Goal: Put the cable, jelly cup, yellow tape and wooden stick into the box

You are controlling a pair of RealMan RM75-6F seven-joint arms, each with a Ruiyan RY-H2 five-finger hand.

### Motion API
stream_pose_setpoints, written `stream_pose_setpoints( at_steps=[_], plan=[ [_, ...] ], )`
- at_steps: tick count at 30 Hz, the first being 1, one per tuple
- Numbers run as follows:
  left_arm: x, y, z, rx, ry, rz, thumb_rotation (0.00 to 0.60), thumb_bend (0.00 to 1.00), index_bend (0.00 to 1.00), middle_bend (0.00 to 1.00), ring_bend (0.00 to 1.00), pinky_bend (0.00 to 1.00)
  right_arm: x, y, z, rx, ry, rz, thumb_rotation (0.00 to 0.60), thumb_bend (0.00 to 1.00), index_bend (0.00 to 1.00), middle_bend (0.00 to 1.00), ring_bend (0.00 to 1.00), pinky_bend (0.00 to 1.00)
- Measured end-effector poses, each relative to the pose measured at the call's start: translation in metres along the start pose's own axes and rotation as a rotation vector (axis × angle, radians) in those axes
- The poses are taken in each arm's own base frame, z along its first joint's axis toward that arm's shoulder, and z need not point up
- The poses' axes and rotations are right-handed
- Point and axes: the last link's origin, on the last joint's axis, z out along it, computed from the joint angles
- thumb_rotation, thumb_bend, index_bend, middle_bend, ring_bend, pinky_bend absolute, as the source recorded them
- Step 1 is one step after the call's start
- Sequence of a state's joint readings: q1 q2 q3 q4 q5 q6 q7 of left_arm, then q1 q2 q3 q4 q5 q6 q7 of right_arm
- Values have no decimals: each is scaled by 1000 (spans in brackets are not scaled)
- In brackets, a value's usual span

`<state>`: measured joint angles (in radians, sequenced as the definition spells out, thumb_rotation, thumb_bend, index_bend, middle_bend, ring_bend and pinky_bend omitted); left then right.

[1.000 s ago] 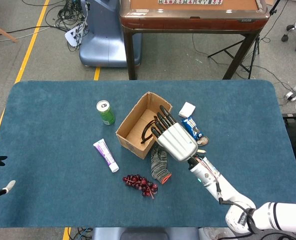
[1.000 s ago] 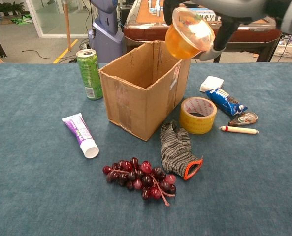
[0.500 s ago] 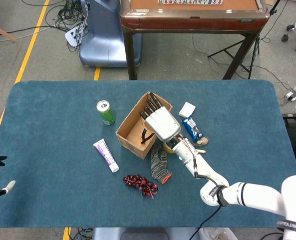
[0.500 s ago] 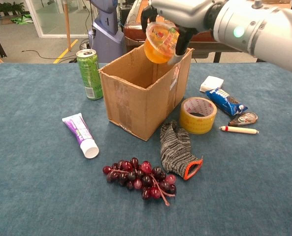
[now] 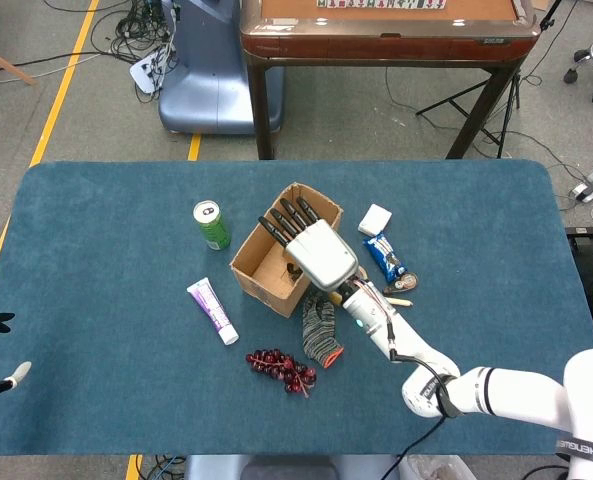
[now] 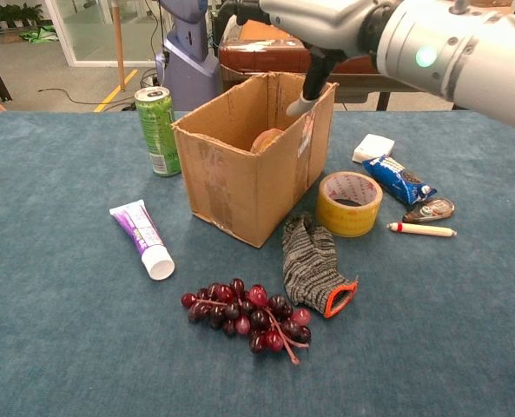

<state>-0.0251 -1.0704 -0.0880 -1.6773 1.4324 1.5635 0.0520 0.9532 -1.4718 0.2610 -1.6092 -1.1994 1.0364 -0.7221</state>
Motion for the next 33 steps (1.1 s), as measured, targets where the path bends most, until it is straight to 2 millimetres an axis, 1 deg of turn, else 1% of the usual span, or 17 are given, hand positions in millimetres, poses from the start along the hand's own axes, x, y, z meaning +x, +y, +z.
stream_pose_setpoints(
  at_steps=[1,2,4,5,7,8,10,11,13,14,15,17,19,21,26,33],
  plan=[
    [0,0,0,-1,0,1,600,131,266,398,297,496,3,0,-5,2,6,-7,600,0,159,338,192,343],
    [0,0,0,-1,0,2,600,131,266,398,297,496,6,1,-13,3,14,-14,600,0,188,380,231,358],
    [-1,1,0,-3,-1,5,600,131,266,398,297,496,12,3,-26,2,27,-26,600,0,245,513,358,388],
    [-1,1,0,-4,-2,7,600,131,266,398,297,496,16,5,-36,0,36,-37,600,0,263,556,400,408],
    [-2,1,1,-5,-5,12,600,131,266,398,297,496,21,10,-52,-5,43,-56,600,0,340,711,557,529],
    [-3,1,1,-4,-6,13,600,131,266,398,297,496,23,14,-63,-11,43,-66,600,0,359,748,593,563],
    [-3,1,1,-3,-8,15,600,131,266,398,297,496,24,19,-77,-23,30,-76,600,0,410,837,681,639],
    [-4,1,2,-3,-8,16,600,131,266,398,297,496,24,23,-85,-35,18,-82,600,0,423,861,703,657],
    [-4,1,2,-1,-10,19,600,131,266,398,297,496,21,30,-95,-55,-5,-87,600,0,443,934,775,723],
    [-4,1,2,0,-10,20,600,131,266,398,297,496,19,35,-100,-68,-22,-88,600,0,450,961,813,772],
    [-4,1,2,1,-11,20,600,131,266,398,297,496,17,37,-102,-75,-34,-86,600,10,462,985,868,842],
    [-5,0,2,4,-11,18,600,131,266,398,297,496,10,43,-105,-91,-69,-75,600,66,484,1000,965,961],
    [-5,0,3,6,-14,18,600,131,266,398,297,496,2,47,-106,-102,-107,-63,600,143,490,1000,1000,998],
    [-5,-1,3,9,-16,19,600,131,266,398,297,496,-8,53,-107,-111,-147,-53,600,184,491,1000,1000,1000],
    [-4,-2,3,11,-13,14,600,131,266,398,297,496,-35,63,-103,-126,-213,-38,600,188,491,1000,1000,1000],
    [-3,-1,2,8,-9,8,600,131,266,398,297,496,-68,63,-91,-127,-280,-3,600,189,491,1000,1000,1000]
  ],
)
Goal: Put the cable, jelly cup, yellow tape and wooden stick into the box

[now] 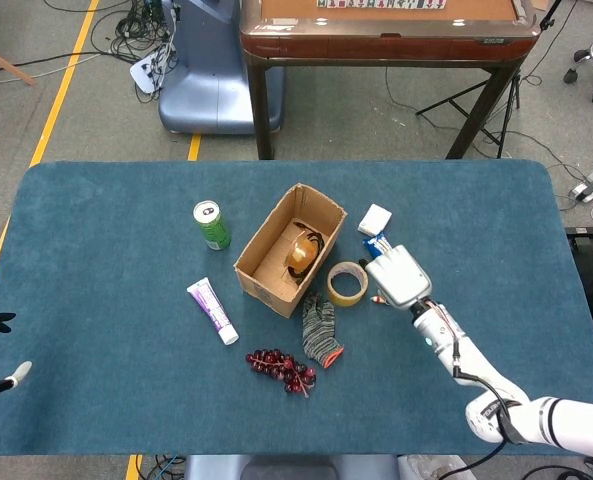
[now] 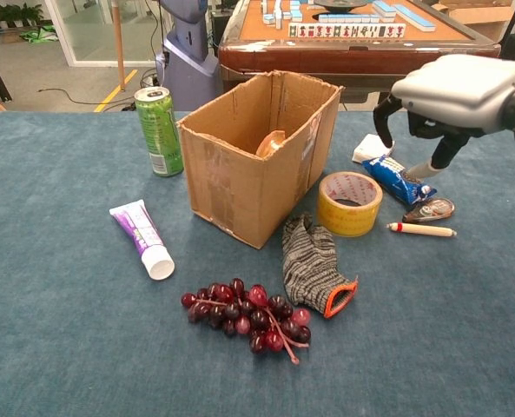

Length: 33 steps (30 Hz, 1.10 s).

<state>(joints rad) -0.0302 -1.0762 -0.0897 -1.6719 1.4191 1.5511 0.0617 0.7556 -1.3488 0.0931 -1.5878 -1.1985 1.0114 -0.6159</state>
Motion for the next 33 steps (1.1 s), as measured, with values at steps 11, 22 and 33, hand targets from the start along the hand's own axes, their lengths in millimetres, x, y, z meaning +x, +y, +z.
stream_pose_setpoints(
  at_steps=[11,22,33],
  plan=[
    [2,-1,0,2,3,-10,600,131,266,398,297,496,-25,-14,17,30,-75,14,600,191,491,1000,1000,1000],
    [2,-1,0,5,4,-13,600,131,266,398,297,496,-39,-18,25,29,-118,3,600,245,491,1000,1000,1000],
    [3,-1,0,8,8,-16,600,131,266,398,297,496,-50,-21,37,32,-151,14,600,280,491,1000,1000,1000]
  ],
)
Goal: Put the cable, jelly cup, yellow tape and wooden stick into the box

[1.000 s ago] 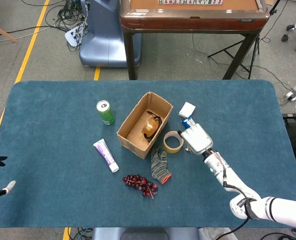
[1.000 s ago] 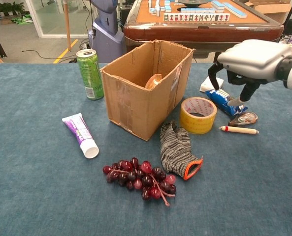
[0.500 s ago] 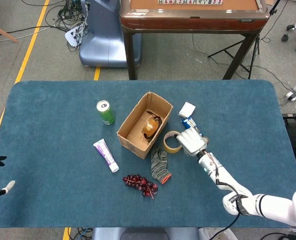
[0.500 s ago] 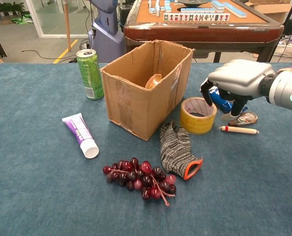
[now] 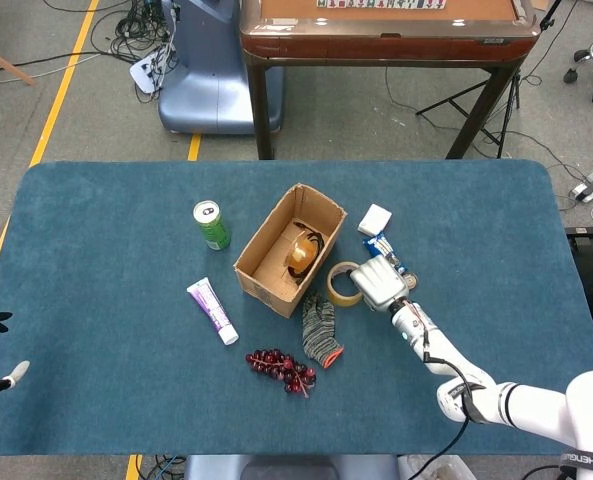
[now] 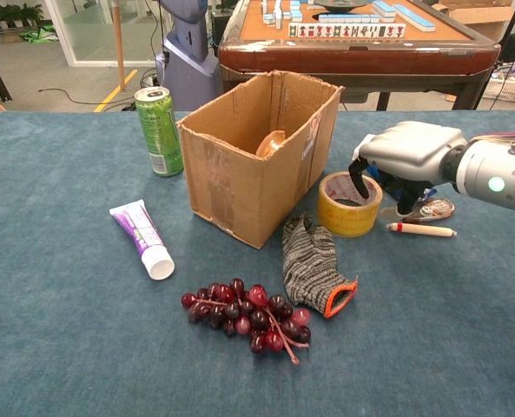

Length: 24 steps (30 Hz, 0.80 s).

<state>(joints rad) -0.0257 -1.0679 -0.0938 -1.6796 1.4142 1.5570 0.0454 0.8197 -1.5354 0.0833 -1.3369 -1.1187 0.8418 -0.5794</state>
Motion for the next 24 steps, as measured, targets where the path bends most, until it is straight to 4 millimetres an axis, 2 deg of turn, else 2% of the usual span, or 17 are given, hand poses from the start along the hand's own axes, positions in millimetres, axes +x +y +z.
stream_pose_setpoints(
  at_steps=[2,5,10,13,19,24],
  plan=[
    [0,0,0,3,1,-1,600,131,267,398,297,496,-1,-1,2,2,-5,1,600,288,491,1000,1000,1000],
    [1,-1,0,6,3,-3,600,131,267,398,297,496,-2,-3,4,9,-16,9,600,353,495,1000,1000,1000],
    [1,-1,0,5,3,-4,600,131,266,398,297,496,-4,-3,4,10,-26,5,600,516,609,1000,1000,1000],
    [2,0,0,1,4,-4,600,131,266,398,297,496,-5,-3,4,7,-31,-2,600,567,654,1000,1000,1000],
    [1,-1,0,5,2,-2,600,131,267,398,297,496,-4,-3,0,7,-18,-9,600,582,694,1000,1000,1000],
    [1,-1,0,5,1,0,600,131,266,398,297,496,5,-6,-10,24,19,-13,600,582,700,1000,1000,1000]
  ],
)
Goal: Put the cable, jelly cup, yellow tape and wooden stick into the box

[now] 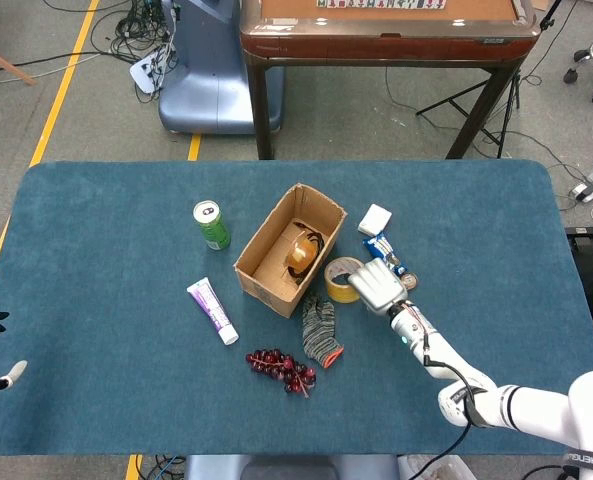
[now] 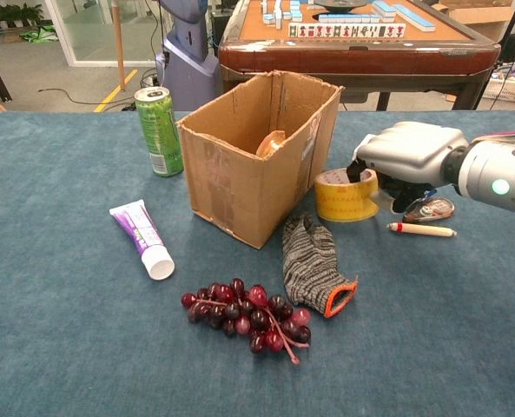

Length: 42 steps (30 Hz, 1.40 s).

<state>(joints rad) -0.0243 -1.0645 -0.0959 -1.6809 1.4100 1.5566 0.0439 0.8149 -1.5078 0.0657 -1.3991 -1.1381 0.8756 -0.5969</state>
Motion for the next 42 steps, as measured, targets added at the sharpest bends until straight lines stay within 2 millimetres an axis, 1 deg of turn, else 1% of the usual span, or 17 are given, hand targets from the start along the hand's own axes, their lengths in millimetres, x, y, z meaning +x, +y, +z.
stream_pose_setpoints(
  at_steps=[7,13,21,26,30,34,37,42],
  plan=[
    [-2,0,1,1,-6,8,600,131,266,398,297,496,21,-9,-23,42,69,-16,600,582,700,1000,1000,1000],
    [-3,0,1,4,-9,12,600,131,266,398,297,496,43,-21,-50,88,140,-44,600,581,700,1000,1000,1000],
    [-4,0,2,4,-13,18,600,131,266,398,297,496,81,-40,-83,142,265,-87,600,582,700,1000,1000,1000],
    [-4,0,1,2,-11,18,600,131,266,398,297,496,104,-48,-95,154,342,-102,600,582,700,1000,1000,1000],
    [-4,0,1,1,-11,17,600,131,266,398,297,496,121,-50,-96,145,396,-111,600,581,700,1000,1000,1000],
    [-4,0,1,3,-12,15,600,131,266,398,297,496,132,-50,-90,133,421,-107,600,581,700,1000,1000,1000],
    [-3,0,1,2,-10,11,600,131,266,398,297,496,136,-48,-81,117,424,-98,600,581,700,1000,1000,1000],
    [-3,1,1,0,-9,11,600,131,266,398,297,496,139,-40,-56,71,416,-75,600,580,700,1000,1000,1000]
  ],
)
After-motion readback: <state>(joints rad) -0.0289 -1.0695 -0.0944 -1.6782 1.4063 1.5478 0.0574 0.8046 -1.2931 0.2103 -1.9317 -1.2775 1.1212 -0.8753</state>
